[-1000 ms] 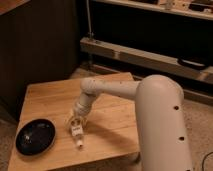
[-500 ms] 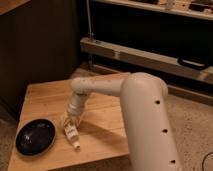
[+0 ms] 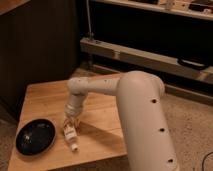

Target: Place the bottle in the ceramic bowl

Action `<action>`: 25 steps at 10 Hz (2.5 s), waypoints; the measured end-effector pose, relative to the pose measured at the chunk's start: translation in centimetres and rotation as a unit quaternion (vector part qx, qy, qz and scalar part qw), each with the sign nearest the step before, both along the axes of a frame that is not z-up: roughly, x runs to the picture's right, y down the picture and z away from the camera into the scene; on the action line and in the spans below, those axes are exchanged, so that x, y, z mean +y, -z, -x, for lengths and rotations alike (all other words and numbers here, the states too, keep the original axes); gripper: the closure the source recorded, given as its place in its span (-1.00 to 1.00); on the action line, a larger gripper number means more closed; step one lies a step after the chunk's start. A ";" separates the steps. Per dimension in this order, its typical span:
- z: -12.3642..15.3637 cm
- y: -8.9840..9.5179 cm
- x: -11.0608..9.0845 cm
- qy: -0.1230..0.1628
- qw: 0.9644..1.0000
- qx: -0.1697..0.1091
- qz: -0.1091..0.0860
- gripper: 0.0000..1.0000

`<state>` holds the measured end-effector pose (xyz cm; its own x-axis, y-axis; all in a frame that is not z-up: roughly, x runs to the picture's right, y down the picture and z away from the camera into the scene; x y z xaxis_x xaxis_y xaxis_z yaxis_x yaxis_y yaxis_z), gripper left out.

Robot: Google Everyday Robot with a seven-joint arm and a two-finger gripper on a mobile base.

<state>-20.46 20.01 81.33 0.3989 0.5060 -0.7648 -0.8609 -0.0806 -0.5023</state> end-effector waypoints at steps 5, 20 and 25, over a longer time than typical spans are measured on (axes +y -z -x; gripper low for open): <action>-4.3 0.1 -0.2 -0.046 0.998 0.042 0.016 1.00; 8.5 5.5 -6.6 -0.121 0.980 -0.143 0.068 0.99; 16.2 9.2 -4.6 -0.030 0.973 -0.231 -0.005 0.15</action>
